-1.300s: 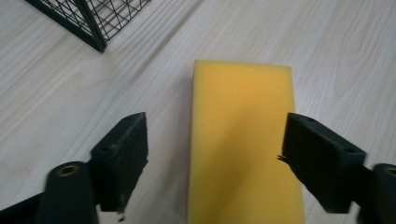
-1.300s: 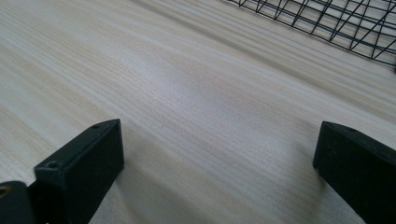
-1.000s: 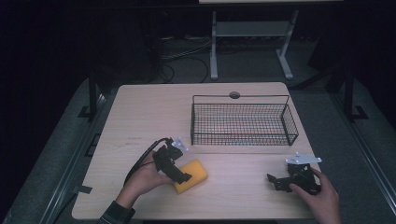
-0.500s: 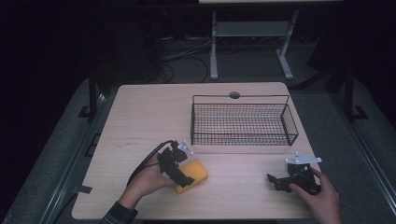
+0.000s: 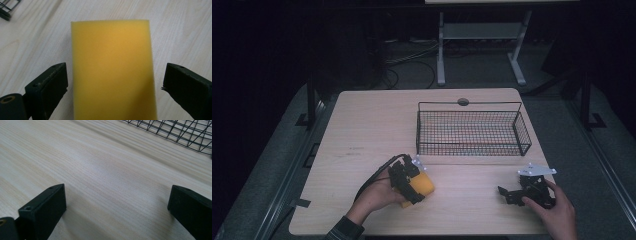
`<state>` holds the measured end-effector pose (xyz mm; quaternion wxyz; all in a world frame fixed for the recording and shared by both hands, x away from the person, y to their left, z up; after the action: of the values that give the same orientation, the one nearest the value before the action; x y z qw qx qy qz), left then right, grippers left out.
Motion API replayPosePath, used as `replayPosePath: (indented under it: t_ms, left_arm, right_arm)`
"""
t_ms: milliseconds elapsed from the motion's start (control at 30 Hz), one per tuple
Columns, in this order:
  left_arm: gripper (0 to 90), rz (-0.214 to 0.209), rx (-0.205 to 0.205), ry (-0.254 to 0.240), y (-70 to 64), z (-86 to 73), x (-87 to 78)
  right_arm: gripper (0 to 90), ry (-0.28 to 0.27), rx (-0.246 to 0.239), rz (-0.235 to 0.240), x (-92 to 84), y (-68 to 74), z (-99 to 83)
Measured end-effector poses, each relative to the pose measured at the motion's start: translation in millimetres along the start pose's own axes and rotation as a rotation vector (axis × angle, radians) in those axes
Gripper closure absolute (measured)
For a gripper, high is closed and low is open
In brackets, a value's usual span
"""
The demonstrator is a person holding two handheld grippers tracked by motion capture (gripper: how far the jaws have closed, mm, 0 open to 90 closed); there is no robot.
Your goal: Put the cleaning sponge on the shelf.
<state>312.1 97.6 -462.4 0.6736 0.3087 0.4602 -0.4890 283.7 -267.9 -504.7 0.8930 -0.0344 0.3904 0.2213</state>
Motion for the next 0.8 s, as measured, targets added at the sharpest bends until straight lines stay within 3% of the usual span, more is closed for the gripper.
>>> replayPosePath:
  t_ms: [433, 800]
  left_arm:
    - [6.4, 0.02, 0.045, 0.069, -3.2, -1.4, 13.7]
    - [14.0, 0.044, 0.043, 0.07, -2.2, -2.2, 12.4]
  right_arm:
    - [1.2, 0.0, 0.0, 0.0, 0.0, 0.0, 0.0]
    - [1.2, 0.0, 0.0, 0.0, 0.0, 0.0, 0.0]
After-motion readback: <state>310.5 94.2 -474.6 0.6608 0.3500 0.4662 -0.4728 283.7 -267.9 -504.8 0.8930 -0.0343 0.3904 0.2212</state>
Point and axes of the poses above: each handheld gripper's, and its own axes: x roughly forward along the jaws, z roughly out of its top, y roughly to its left, the point moved 3 cm from there along x, roughly forward along the jaws, and after that the axes turned 7 degrees about x, right-handed, at the moved point
